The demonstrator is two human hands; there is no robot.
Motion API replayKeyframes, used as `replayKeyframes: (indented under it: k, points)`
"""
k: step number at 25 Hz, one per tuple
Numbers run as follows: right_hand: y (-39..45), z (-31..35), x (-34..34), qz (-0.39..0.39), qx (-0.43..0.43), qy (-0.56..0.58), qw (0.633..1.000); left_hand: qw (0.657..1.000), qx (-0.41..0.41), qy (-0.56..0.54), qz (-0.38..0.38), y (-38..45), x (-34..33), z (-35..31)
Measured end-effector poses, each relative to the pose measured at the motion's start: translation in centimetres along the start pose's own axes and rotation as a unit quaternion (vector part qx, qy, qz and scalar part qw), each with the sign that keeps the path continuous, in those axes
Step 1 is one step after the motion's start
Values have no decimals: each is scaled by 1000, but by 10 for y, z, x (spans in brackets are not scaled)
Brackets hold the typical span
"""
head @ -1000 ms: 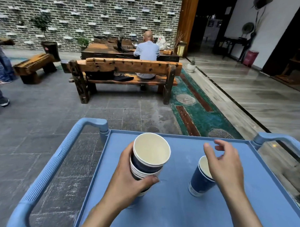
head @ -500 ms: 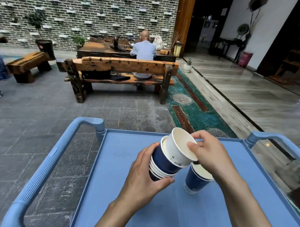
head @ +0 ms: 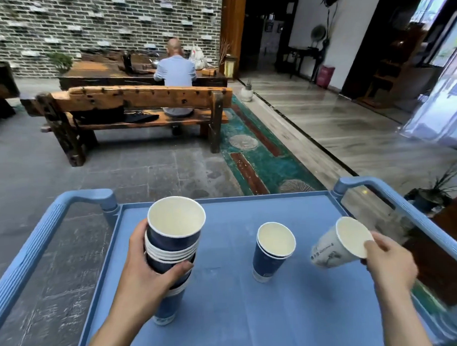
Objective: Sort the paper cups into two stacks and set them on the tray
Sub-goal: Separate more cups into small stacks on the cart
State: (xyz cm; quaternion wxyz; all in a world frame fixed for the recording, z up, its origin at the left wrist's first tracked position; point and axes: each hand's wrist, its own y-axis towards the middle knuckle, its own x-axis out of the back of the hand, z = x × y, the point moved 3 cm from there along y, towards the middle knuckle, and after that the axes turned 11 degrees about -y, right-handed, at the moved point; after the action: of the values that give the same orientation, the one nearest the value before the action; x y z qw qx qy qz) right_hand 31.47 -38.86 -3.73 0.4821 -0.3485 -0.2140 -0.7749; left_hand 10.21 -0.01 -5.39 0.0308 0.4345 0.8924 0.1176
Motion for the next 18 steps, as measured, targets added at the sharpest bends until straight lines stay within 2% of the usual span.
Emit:
replayKeyframes:
  k: [5,8,10,11,12,13,15,16,17,18]
  points:
    - [-17,-34,-59,81,5,-91,993,1000,11,3,28,-2,-7,4]
    - [-23,-22,-50,67,9,-147,987,999,18,6,40,0,-9,3]
    - [-38,10,-30,-4,31,-86,996,999,13,9,46,-1,-11,1]
    - [-53,36,-23,-8,60,-16,998,998,11,14,54,-2,-14,-1]
    - [-74,66,-20,41,99,56,993,997,7,22,68,-2,-19,-3]
    - [-101,96,-22,134,147,97,975,996,2,30,84,-2,-25,-6]
    - [-157,136,-39,338,229,74,910,993,-2,42,109,-3,-33,-7]
    - [-175,147,-48,391,263,57,880,993,1,44,113,-4,-35,-7]
    - [-182,155,-51,410,279,60,866,993,4,45,112,-5,-35,-6]
    - [-178,161,-48,401,281,74,869,993,6,45,110,-6,-34,-6]
